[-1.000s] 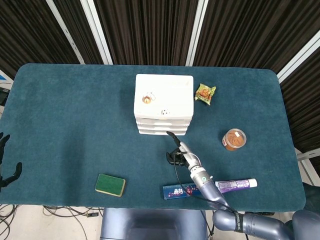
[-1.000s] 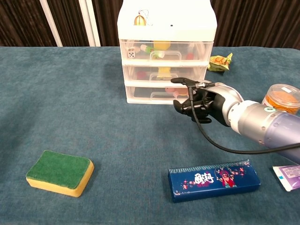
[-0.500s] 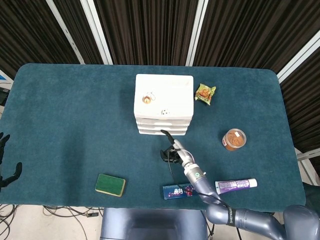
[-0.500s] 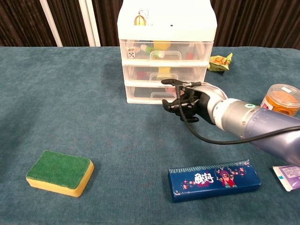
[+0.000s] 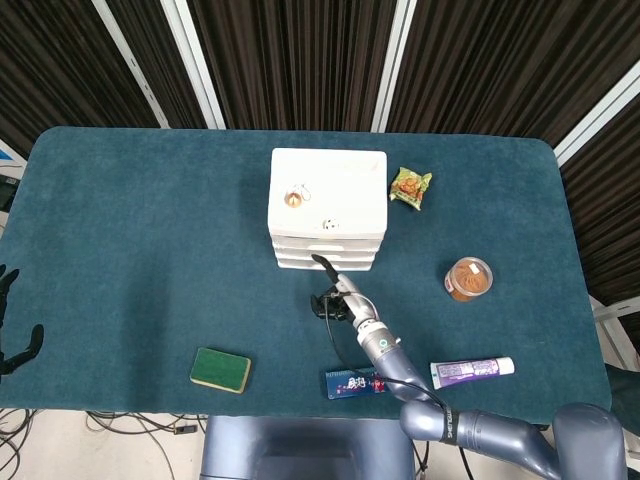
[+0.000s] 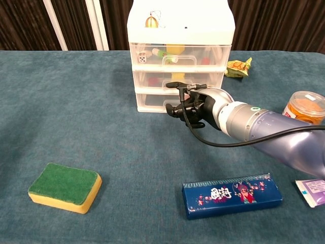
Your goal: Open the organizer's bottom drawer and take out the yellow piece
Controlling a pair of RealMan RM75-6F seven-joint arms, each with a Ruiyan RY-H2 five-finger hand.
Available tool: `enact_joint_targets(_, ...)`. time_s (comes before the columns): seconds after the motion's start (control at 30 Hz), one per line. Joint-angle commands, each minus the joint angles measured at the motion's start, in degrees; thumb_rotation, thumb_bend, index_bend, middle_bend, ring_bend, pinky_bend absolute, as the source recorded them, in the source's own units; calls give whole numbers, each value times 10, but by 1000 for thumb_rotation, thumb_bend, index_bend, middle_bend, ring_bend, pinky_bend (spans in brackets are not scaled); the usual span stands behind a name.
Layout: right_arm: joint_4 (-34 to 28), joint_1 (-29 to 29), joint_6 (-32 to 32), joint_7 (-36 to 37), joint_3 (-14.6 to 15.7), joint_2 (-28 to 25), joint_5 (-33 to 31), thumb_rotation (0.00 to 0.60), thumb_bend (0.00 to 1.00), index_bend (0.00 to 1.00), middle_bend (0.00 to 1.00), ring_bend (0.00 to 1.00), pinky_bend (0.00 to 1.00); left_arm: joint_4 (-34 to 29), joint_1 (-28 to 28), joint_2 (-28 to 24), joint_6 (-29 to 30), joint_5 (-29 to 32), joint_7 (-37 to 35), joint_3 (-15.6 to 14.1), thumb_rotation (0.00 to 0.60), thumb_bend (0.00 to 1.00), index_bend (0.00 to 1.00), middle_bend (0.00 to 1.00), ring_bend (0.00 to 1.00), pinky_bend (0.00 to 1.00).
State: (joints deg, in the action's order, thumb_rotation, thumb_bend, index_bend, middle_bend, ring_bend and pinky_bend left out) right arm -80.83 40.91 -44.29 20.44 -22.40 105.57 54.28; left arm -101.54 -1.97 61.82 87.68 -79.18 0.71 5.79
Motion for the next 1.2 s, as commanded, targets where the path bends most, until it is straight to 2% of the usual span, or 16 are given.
enact_joint_targets(0.03,4,4,3,-4,-2,2,-5,600,621,36,1000,1000,997,0,0,0,0,0,0,0,600,403,0,0,0,0)
enact_joint_targets(0.6,17,24,27,-16,-12,2,-36,600,621,36,1000,1000,997,1,0,0,1,-1,-1,0,600,403,0,0,0,0)
enact_joint_targets(1.2,15,31,41,-16,-8,-4,-30,600,621,46,1000,1000,997,-1,1,-1,0,3,2,1,600,403,0,0,0,0)
